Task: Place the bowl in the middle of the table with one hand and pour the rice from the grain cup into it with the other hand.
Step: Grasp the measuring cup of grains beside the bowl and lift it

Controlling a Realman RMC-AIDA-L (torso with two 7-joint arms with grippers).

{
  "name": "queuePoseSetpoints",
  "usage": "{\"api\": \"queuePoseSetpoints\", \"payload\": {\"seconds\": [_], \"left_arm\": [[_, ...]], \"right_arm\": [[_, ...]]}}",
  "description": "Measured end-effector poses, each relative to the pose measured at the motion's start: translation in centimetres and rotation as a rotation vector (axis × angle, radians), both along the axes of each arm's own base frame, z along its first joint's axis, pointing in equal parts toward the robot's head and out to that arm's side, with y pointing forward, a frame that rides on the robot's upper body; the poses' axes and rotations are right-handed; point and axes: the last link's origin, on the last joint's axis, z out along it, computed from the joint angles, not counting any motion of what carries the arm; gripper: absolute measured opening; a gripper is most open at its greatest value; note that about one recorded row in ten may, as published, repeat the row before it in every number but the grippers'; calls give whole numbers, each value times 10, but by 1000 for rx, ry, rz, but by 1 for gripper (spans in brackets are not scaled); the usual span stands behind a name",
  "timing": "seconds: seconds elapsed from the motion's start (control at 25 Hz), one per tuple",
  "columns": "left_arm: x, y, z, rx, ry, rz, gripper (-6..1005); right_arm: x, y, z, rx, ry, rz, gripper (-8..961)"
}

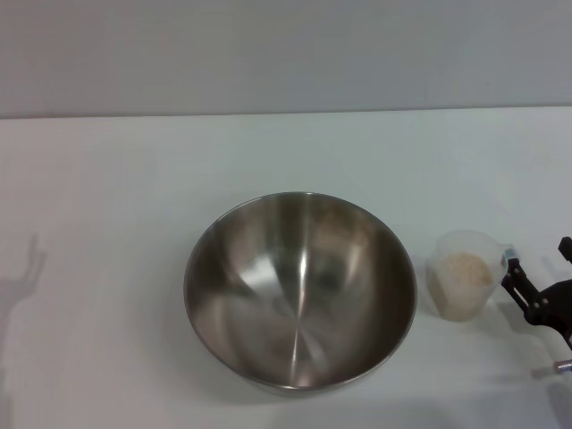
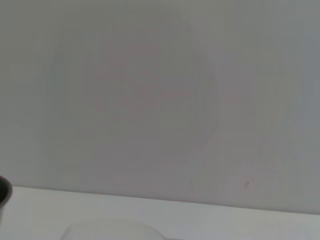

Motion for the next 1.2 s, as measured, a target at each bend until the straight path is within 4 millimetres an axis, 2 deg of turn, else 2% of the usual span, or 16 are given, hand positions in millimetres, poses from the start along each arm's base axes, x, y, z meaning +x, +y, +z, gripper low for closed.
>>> {"api": "queuePoseSetpoints", "payload": {"seconds": [0.24, 0.48, 0.72, 1.04, 1.2], "left_arm": [[-1, 0, 0, -1, 1, 3, 861], [-1, 0, 0, -2, 4, 6, 861], [-1, 0, 0, -4, 4, 9, 861], [-2, 0, -1, -11, 9, 10, 860], [-3, 0, -1, -12, 9, 10, 860]], "right_arm": [[0, 5, -1, -10, 2, -7, 779], [-3, 5, -4, -17, 3, 1, 710], [-4, 4, -5, -21, 4, 1, 486], [-6, 7, -5, -19, 5, 7, 239], [-7, 7, -5, -15, 7, 14, 69]]}}
